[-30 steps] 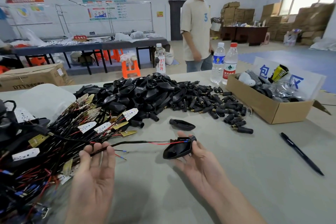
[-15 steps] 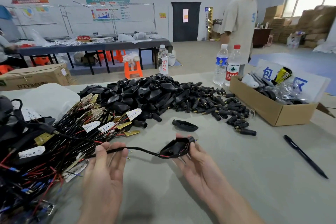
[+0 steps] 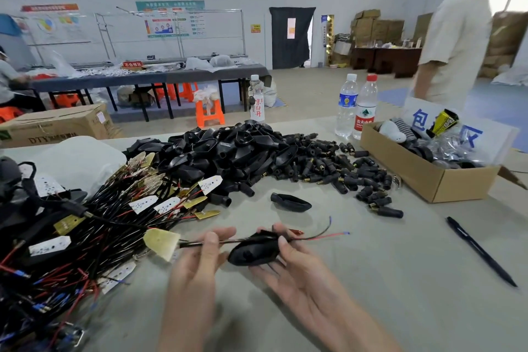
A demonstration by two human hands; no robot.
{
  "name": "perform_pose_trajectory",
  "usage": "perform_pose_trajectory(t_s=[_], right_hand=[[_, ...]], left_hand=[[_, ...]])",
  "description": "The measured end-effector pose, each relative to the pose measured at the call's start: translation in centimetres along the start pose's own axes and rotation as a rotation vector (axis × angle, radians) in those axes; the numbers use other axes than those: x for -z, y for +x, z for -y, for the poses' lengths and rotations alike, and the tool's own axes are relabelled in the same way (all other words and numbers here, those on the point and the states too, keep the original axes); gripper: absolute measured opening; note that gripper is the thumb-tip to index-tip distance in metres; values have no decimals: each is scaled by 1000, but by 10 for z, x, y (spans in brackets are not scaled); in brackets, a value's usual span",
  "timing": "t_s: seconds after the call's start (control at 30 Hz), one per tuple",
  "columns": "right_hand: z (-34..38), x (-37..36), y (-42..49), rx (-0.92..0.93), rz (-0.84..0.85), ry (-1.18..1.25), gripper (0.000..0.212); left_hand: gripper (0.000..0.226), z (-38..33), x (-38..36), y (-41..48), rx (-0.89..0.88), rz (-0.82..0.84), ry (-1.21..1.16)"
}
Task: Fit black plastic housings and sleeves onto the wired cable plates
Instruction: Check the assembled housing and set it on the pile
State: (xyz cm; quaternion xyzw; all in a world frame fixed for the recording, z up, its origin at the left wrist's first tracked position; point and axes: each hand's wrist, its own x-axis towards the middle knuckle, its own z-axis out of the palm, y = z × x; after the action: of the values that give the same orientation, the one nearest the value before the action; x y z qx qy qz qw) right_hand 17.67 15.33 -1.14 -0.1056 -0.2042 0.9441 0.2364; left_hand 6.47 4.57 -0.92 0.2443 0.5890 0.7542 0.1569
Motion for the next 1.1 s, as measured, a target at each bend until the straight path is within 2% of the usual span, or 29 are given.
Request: perform_pose_trajectory(t_s=[0.07, 0.2, 0.27, 0.47, 0.67, 0.73, 0.83, 0.97, 1.1], right_hand=[[1, -2, 1, -14, -20, 0, 24], [6, 0, 6, -15, -92, 62, 37], [7, 2, 6, -5, -88, 70, 34], [-2, 6, 5, -60, -45, 32, 47], [15, 10, 8, 36, -73, 98, 32], [20, 11, 9, 81, -91, 137, 30], [26, 14, 10, 123, -104, 125, 29], [30, 17, 8, 112, -110, 69, 29], [27, 19, 10, 78, -122, 32, 30]], left_hand=[[28, 4, -3, -3, -55, 46, 209], [23, 5, -4, -1, 40, 61, 210], [23, 4, -5, -1, 72, 68, 176], [36, 9, -7, -10, 29, 212, 374], [35, 14, -4, 0, 255, 327, 332], [36, 12, 4, 3, 284, 317, 348], [27, 6, 15, 8, 240, 184, 394], [11, -6, 17, 9, 290, 35, 105], [25, -12, 13, 4, 334, 115, 27]])
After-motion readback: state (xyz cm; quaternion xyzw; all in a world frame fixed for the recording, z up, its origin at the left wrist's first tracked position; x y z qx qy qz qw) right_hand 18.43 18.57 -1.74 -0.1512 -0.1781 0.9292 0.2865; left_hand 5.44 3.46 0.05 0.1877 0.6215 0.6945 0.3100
